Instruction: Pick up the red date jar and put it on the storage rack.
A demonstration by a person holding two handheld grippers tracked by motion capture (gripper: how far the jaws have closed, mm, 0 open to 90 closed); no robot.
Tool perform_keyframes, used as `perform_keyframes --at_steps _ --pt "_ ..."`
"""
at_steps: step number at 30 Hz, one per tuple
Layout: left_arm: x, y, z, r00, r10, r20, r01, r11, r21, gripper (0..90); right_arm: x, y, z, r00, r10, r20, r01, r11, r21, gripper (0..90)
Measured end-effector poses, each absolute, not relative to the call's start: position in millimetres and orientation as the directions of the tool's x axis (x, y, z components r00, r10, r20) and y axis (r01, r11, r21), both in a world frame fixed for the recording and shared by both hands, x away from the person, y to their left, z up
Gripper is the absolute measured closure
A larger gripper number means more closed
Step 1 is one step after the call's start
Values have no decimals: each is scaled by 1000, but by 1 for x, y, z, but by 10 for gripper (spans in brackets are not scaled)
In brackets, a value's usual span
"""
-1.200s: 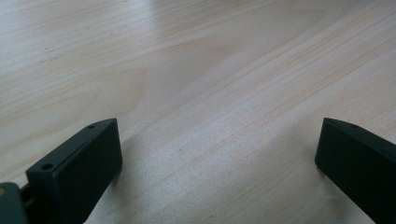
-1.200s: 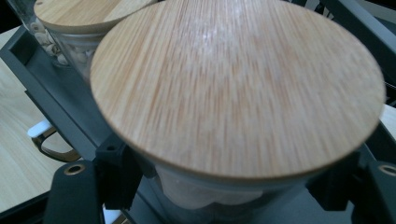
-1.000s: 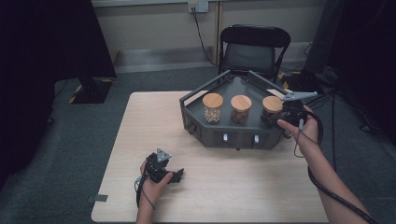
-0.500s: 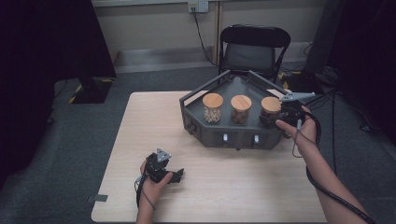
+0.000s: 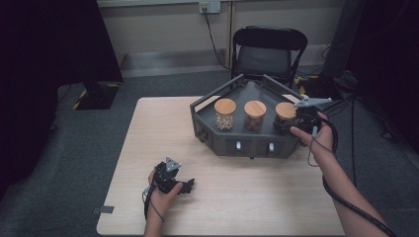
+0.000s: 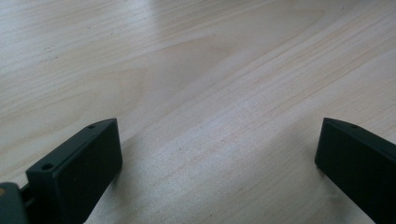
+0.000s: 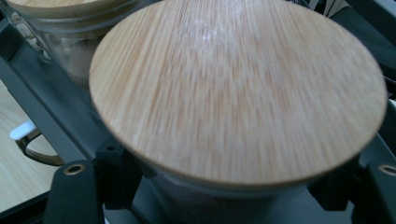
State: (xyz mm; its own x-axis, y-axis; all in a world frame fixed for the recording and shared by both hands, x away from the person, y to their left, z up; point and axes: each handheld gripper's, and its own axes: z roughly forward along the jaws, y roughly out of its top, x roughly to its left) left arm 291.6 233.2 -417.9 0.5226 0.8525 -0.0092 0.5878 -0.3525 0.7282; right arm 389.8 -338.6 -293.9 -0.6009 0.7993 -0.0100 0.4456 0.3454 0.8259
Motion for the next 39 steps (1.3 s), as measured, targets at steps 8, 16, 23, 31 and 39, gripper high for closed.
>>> perform_keyframes --at_steps 8,16,23,31,39 --pt "292 233 -418 522 853 -9 588 -352 728 2 390 -334 -297 -593 805 -21 435 342 833 255" --pt "292 233 -418 522 853 -10 588 -352 728 3 390 -332 -300 -588 808 -21 428 334 840 255" --pt "292 233 -418 523 853 -10 588 -352 728 3 391 -328 -301 -584 812 -20 430 330 840 255" --pt "292 233 -418 523 852 -10 588 -352 728 3 391 -328 -301 -579 815 -17 431 324 842 254" --pt "292 233 -418 522 853 -10 588 -352 728 3 394 -330 -302 -583 812 0 441 316 840 247"
